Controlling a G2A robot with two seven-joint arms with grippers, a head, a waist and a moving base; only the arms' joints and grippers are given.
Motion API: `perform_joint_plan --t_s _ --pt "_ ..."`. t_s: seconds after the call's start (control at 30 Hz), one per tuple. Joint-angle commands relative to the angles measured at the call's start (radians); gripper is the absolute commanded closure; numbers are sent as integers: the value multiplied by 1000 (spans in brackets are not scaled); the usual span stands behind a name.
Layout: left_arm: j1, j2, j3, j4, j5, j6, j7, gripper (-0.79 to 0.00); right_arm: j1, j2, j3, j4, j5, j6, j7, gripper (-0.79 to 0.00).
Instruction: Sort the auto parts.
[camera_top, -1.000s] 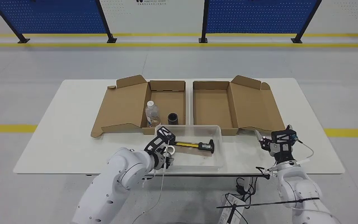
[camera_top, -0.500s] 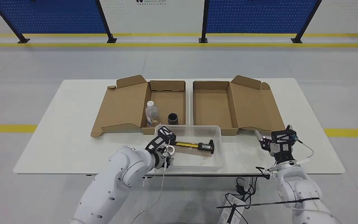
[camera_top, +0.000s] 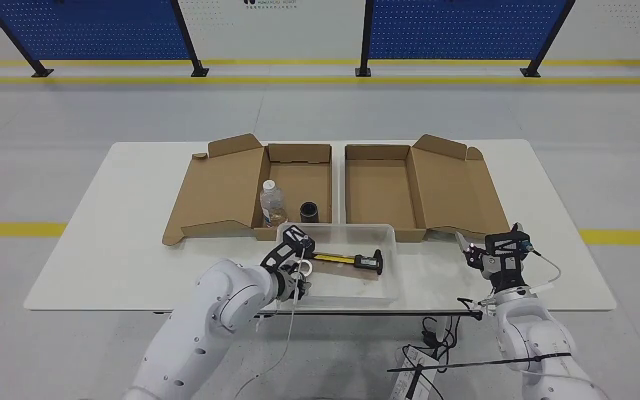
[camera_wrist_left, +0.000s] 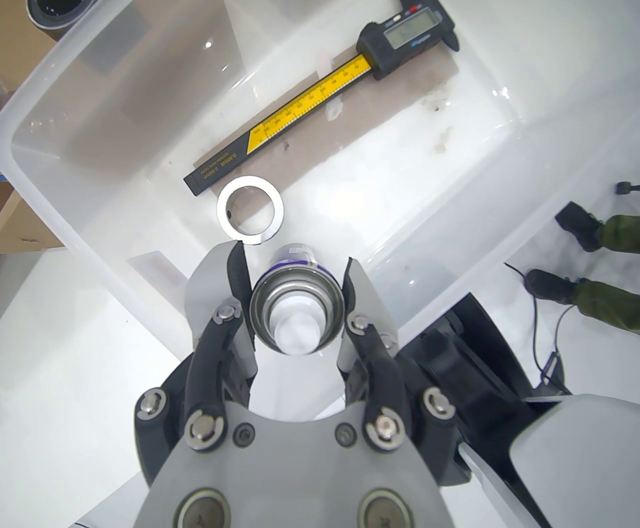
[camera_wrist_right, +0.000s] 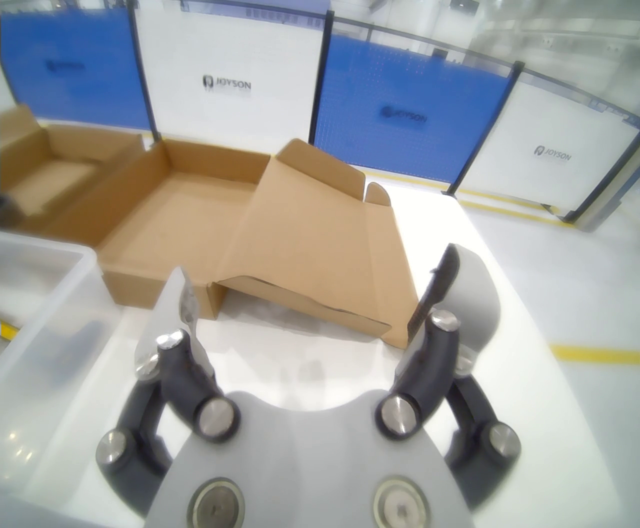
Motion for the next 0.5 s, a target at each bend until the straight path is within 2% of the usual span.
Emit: perform_joint_plan --t_s 0.0,0.13,0.17,0.2,0.47 --pt "2 1 0 -3 0 2 3 -274 0 0 0 0 0 0 0 -785" --pt "7 3 -4 -14 -1 6 8 -92 0 0 0 0 0 0 0 -785" --pt "9 4 -5 -16 0 7 9 -25 0 0 0 0 0 0 0 -785" --pt "10 5 -6 -19 3 6 10 0 0 0 0 0 0 0 0 -785" --pt "13 10 -10 -57 15 5 17 0 0 0 0 0 0 0 0 -785"
